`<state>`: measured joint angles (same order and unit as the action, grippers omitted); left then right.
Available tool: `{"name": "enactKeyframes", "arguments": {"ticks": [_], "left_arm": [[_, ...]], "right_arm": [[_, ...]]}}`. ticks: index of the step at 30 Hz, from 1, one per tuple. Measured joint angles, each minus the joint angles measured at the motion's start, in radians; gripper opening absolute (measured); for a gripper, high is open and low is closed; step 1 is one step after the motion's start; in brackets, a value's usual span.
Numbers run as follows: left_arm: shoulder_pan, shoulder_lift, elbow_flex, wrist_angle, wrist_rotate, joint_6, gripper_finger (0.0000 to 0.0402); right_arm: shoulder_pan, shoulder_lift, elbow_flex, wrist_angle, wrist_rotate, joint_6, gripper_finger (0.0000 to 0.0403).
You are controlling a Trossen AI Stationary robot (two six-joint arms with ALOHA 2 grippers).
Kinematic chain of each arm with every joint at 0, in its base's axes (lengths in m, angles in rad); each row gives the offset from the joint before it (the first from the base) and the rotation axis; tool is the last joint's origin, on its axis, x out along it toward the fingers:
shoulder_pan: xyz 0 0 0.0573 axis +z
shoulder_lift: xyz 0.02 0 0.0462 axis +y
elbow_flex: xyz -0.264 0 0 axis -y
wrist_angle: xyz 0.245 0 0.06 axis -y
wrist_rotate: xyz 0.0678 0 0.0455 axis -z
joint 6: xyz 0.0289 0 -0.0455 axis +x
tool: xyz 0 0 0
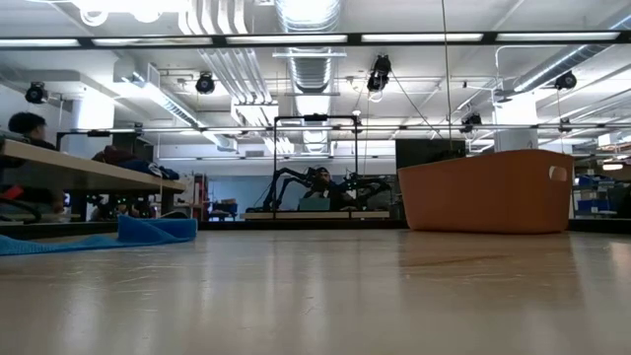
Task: Roll bandage
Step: Close the transparent zip bag
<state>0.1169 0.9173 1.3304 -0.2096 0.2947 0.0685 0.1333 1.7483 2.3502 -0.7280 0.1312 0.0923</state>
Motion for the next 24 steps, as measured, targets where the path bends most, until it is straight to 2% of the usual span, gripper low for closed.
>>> {"name": "enactKeyframes", "arguments": {"ticks": [6,14,19,24], "left_arm": [[0.000,0.000,0.000,0.000,0.000,0.000,0.0000],[0.000,0.000,-0.002,-0.002,0.000,0.000,0.0000],[0.000,0.000,-0.002,-0.034,0.000,0.000,0.0000],[0.000,-0.001,-0.002,-0.039,0.001,0.000,0.0000]], "right_arm": [[0.004,-0.003,0.000,-0.034,-0.007,0.048,0.0110],[0.004,-0.007,0.000,-0.039,-0.003,0.054,0.0052],[0.005,-0.007,0.000,-0.048,-0.001,0.068,0.0026],[0.006,-0.017,0.000,-0.067,-0.001,0.079,0.0018]]}}
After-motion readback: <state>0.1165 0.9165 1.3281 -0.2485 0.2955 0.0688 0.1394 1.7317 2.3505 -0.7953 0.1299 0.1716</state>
